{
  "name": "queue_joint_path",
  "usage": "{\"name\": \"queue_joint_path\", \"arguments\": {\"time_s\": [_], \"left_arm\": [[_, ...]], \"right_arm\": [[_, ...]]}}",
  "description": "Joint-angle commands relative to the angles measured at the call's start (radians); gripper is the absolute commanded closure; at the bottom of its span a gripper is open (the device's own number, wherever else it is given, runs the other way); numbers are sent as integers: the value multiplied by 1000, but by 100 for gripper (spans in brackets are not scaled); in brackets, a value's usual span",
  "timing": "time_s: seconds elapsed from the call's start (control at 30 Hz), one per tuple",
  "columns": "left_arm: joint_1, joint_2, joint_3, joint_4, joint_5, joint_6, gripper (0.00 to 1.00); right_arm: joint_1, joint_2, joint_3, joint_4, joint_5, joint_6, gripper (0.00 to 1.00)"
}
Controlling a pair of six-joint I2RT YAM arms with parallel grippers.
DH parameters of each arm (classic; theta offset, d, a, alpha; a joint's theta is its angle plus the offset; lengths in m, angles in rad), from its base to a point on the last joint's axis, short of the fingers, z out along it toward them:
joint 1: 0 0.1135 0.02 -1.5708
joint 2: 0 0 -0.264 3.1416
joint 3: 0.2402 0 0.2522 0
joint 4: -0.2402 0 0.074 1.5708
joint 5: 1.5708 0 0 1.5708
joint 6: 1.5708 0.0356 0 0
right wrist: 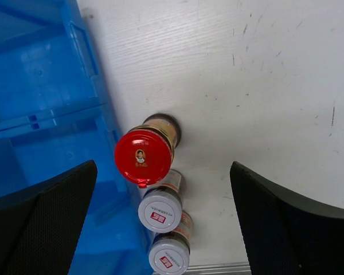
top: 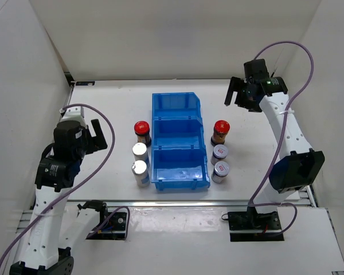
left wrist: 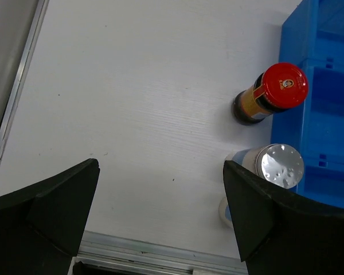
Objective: Organize the condiment bottles
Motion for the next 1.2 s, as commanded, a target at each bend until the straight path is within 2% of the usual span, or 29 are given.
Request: {"name": "queue_joint_path", "arguments": {"time_s": [0.0, 0.1, 0.17, 0.3, 0.4, 0.5, 0.6, 0.73, 1.03, 1.17], "left_arm": [[-10, 5, -22, -18, 11, -35, 0], [-21, 5, -31, -18, 31, -35, 0], [-33, 5, -40, -18, 31, -35, 0], [-56, 5, -50, -9, 31, -47, 0], [-56, 5, -68, -9, 40, -47, 0], [-56, 5, -79, -9, 40, -79, 0], [-56, 5, -99, 1, 40, -116, 0], [-56, 37, -108, 10, 31, -153, 0], [-56, 86, -116, 30, 2, -144, 0], [-56, 76, -152, 30, -7, -159, 0]], "right_arm": [[37, -39, 65, -32, 108, -26, 0], [37, 18, 135, -118, 117, 42, 0], [37, 38, 145, -149, 71, 42, 0], [37, 38, 124, -129, -74, -40, 0], [46, 18, 94, -75, -122, -95, 0], [100, 67, 152, -116, -26, -132, 0], [129, 187, 214, -182, 37, -144, 0], [140, 280, 280, -230, 55, -135, 0], [158, 306, 142, -209, 45, -99, 0], [158, 328, 130, -219, 30, -99, 0]]}}
